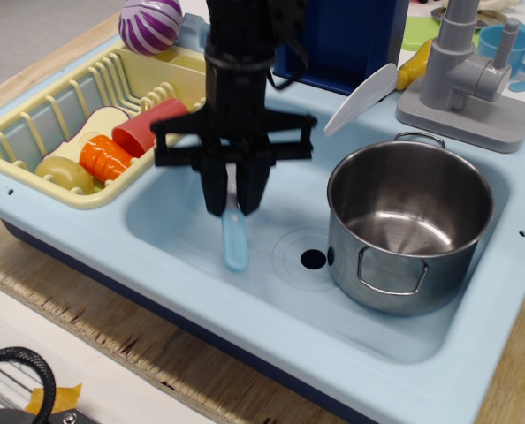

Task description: Put spoon in pot

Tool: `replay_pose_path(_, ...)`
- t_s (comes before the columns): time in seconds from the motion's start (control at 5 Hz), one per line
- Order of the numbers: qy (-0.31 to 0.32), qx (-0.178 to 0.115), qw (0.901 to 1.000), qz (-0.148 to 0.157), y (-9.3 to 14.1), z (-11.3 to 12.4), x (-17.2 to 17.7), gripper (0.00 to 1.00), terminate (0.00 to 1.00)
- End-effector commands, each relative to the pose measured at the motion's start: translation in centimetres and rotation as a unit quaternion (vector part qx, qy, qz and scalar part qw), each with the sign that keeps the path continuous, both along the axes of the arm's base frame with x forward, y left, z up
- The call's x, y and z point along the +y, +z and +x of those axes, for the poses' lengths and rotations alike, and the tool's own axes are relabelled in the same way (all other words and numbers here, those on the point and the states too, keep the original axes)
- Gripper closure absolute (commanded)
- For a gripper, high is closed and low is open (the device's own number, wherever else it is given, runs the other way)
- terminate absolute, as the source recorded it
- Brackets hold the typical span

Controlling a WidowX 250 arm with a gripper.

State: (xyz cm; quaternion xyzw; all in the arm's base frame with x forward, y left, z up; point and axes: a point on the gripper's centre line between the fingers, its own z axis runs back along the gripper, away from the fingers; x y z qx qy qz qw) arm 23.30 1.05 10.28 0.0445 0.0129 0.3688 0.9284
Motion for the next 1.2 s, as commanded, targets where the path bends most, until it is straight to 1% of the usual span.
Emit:
replay_pose_path(0.0, 0.012, -0.103, 0.9946, -0.002, 4.2, 0.5, -0.5, 1.00, 0.00)
replay_pose_path(0.2, 0.016, -0.130, 0.9913, -0.009, 5.4, 0.3, -2.0, 1.00, 0.00)
replay_pose_path(0.4, 0.006, -0.158, 0.9867, -0.039, 5.6, 0.8, -4.4, 1.00, 0.00)
replay_pose_path(0.6, -0.007, -0.179, 0.9822, -0.056, 6.0, 1.6, -6.2, 1.00, 0.00)
replay_pose_path(0.8, -0.020, -0.198, 0.9779, -0.064, 6.2, 2.9, -7.6, 1.00, 0.00)
replay_pose_path(1.0, -0.025, -0.203, 0.9765, -0.070, 6.6, 4.1, -8.0, 1.00, 1.00)
